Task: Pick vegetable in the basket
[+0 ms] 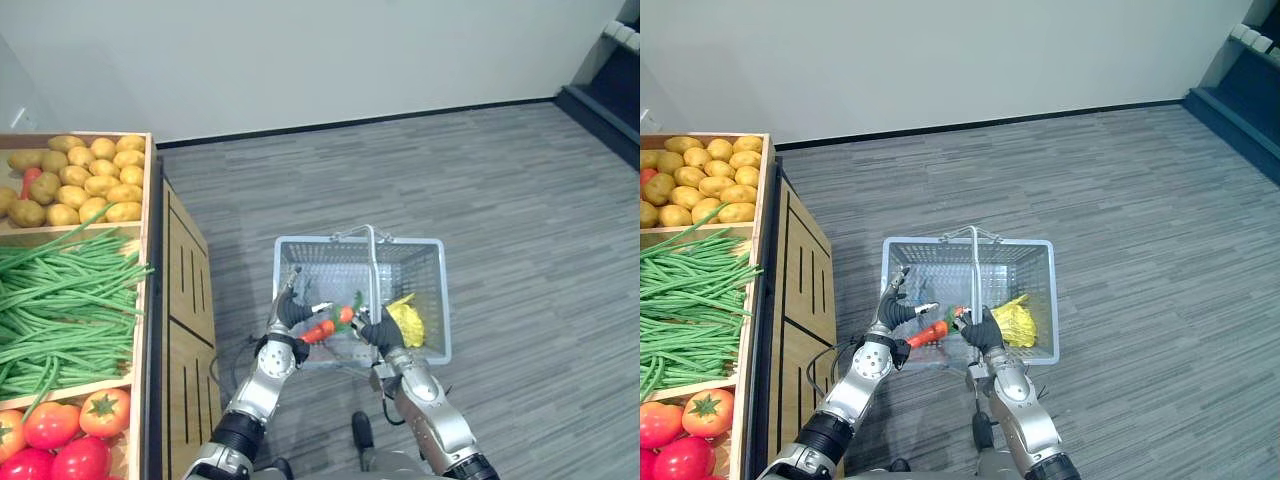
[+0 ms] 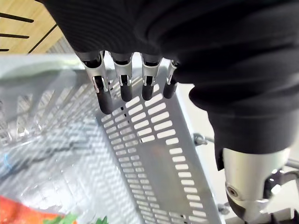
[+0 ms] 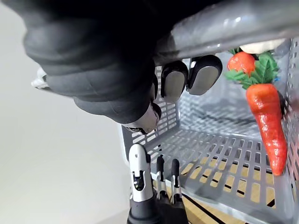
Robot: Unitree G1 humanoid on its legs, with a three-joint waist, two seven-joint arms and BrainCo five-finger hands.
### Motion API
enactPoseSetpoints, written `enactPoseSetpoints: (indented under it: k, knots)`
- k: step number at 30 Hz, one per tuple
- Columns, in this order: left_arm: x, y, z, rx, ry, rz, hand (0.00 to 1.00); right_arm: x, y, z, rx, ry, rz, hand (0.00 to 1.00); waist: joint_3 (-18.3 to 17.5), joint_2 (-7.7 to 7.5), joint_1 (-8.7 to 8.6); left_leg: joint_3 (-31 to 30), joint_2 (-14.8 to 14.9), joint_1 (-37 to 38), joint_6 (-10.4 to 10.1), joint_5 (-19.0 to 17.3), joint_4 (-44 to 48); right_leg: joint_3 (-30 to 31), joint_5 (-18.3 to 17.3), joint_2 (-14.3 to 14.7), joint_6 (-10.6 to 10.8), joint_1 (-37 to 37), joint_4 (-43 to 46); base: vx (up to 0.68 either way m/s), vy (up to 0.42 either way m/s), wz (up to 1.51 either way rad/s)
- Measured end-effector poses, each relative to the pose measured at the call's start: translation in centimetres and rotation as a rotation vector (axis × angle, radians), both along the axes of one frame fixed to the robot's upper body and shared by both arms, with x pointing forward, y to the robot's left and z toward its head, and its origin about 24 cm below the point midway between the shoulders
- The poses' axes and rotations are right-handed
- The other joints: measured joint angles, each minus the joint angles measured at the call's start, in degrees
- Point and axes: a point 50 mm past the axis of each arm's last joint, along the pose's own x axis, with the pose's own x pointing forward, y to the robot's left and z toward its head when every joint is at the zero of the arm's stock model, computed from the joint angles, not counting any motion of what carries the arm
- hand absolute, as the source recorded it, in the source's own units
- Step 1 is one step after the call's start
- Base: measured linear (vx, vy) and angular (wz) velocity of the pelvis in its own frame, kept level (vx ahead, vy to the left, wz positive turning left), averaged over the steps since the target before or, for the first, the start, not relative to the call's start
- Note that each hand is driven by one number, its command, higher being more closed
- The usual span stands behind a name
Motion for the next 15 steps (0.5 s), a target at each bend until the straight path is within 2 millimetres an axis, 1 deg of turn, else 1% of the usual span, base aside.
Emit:
enactPoseSetpoints:
  k: [3, 5, 6, 7, 9, 10, 11, 12, 15]
  knots:
    - [-0.1, 1.0, 0.9, 0.001, -0.047, 0.045, 0.00, 0.0, -0.9, -0.2, -0.006, 0.011, -0.046, 1.00, 0.0, 0.03, 0.08, -0.4, 0.0, 0.0, -0.1, 0.1, 0.0, -0.3, 0.0, 0.0, 0.0, 0.1, 0.0, -0.03, -0.012, 0.05]
    - [0.0, 1.4, 2.1, -0.024, -0.106, 0.069, 0.00, -0.1, -1.4, -0.4, -0.010, 0.016, -0.067, 1.00, 0.0, 0.03, 0.09, -0.7, 0.0, 0.0, -0.1, 0.1, 0.0, -0.7, -0.1, -0.1, 0.0, 0.3, 0.0, -0.02, -0.004, 0.09]
    - [0.0, 1.7, 3.0, -0.045, -0.154, 0.085, 0.00, -0.2, -1.6, -0.5, -0.028, 0.017, -0.074, 1.00, 0.0, 0.06, 0.08, -1.0, 0.0, 0.0, -0.1, 0.1, 0.1, -1.0, -0.1, -0.1, 0.1, 0.5, 0.0, -0.02, -0.002, 0.10]
    - [-0.1, 1.9, 3.4, -0.069, -0.179, 0.089, 0.00, -0.2, -1.8, -0.5, -0.046, 0.015, -0.077, 1.00, 0.0, 0.10, 0.06, -1.2, -0.1, 0.0, -0.1, 0.1, 0.1, -1.1, -0.2, -0.1, 0.1, 0.5, 0.0, -0.02, -0.002, 0.11]
    - [-0.9, 2.6, 4.8, -0.143, -0.262, 0.114, 0.00, -0.3, -2.7, -0.7, -0.105, 0.010, -0.104, 1.00, -0.1, 0.28, 0.37, -1.5, -0.3, 0.1, 0.1, 0.2, 0.1, -1.4, -0.2, -0.1, 0.1, 0.6, 0.0, -0.02, -0.007, 0.07]
    - [-1.1, 2.8, 4.9, -0.159, -0.271, 0.122, 0.00, -0.3, -3.1, -0.7, -0.118, 0.010, -0.115, 1.00, -0.2, 0.35, 0.54, -1.5, -0.3, 0.1, 0.1, 0.2, 0.1, -1.4, -0.3, -0.1, 0.2, 0.6, 0.0, -0.02, -0.007, 0.03]
    - [-1.5, 3.6, 4.9, -0.195, -0.277, 0.153, 0.00, -0.4, -4.0, -0.9, -0.153, 0.014, -0.147, 1.00, -0.2, 0.43, 1.21, -1.6, -0.5, 0.1, 0.1, 0.2, 0.1, -1.4, -0.3, -0.1, 0.2, 0.7, 0.0, -0.03, 0.001, 0.04]
    - [-1.7, 4.0, 4.7, -0.208, -0.273, 0.171, 0.00, -0.5, -4.4, -1.0, -0.164, 0.017, -0.161, 1.00, -0.2, 0.44, 1.40, -1.7, -0.6, 0.2, 0.2, 0.3, 0.1, -1.5, -0.3, -0.2, 0.2, 0.8, 0.0, -0.04, 0.007, 0.11]
    - [-3.5, 6.5, 3.0, -0.233, -0.207, 0.263, 0.00, -1.3, -7.3, -1.7, -0.215, 0.053, -0.262, 1.00, -0.2, 0.45, 1.44, -3.2, -0.9, 0.3, 0.3, 0.3, 0.0, -3.0, -0.6, -0.8, 0.4, 1.9, 0.0, -0.04, 0.012, 0.24]
